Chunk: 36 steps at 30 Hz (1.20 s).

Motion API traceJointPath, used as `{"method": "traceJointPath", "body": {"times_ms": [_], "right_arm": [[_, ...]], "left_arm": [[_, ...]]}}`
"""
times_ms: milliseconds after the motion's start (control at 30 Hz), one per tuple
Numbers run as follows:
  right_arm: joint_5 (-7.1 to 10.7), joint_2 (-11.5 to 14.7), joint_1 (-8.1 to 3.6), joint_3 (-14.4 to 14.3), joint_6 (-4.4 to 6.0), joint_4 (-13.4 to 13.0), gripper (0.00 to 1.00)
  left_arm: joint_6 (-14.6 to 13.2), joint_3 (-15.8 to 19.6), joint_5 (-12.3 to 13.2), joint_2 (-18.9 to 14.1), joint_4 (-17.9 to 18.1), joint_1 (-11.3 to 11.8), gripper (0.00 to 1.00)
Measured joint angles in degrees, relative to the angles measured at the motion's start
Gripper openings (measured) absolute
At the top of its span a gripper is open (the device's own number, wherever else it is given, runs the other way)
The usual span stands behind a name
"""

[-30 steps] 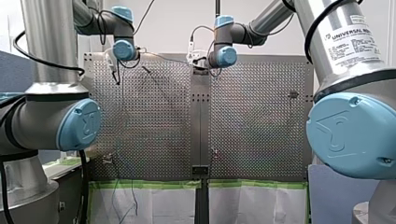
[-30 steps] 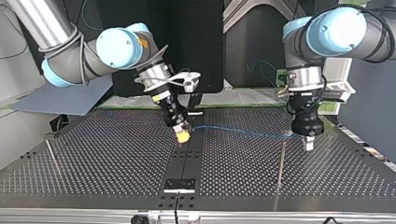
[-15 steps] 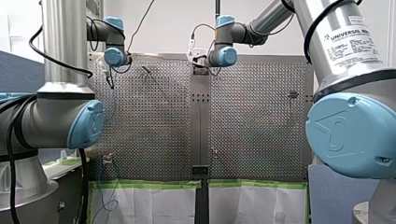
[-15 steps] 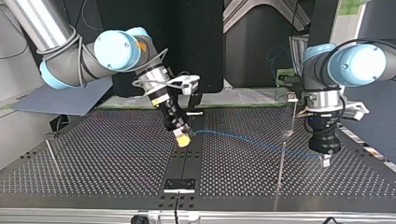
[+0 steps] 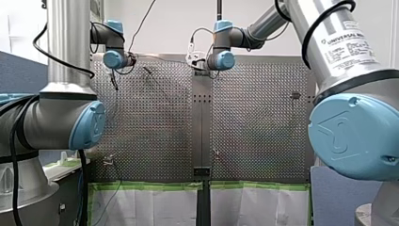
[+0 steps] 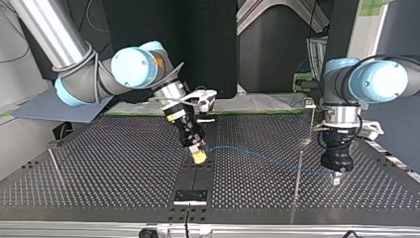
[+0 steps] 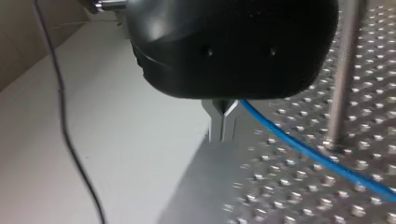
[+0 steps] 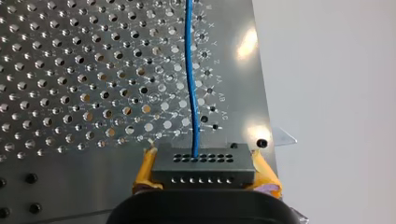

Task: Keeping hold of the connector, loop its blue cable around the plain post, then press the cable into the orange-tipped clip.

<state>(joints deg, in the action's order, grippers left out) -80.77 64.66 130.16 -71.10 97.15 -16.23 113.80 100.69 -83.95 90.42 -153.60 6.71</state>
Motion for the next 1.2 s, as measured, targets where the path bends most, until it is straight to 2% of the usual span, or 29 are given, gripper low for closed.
{"method": "traceJointPath", "body": {"times_ms": [167,333,467,700,1067,1200], "right_arm": [[-0.14,-0.7,-0.30,0.6,-0.01,-0.6,0.02],[-0.12,-1.5,-0.37,1.3,-0.03,-0.9,0.02],[-0.05,-2.4,-0.38,1.7,-0.08,-1.4,0.02],[0.07,-4.1,-0.33,2.2,-0.13,-1.8,0.02],[-0.10,-6.1,-0.14,3.4,-0.10,-1.8,0.02],[-1.07,-7.7,0.20,3.4,-0.74,-1.1,0.02]], "left_arm": [[0.7,-0.2,0.9,2.3,1.5,0.5,0.00],[1.6,-0.2,2.0,3.1,3.3,1.1,0.00],[2.8,-0.3,3.8,4.1,4.8,1.4,0.00],[2.8,-0.5,6.3,7.6,6.0,1.2,0.00],[3.4,-0.9,6.7,8.8,6.4,1.2,0.00],[3.3,-0.8,6.5,8.9,6.2,0.9,0.00]]}}
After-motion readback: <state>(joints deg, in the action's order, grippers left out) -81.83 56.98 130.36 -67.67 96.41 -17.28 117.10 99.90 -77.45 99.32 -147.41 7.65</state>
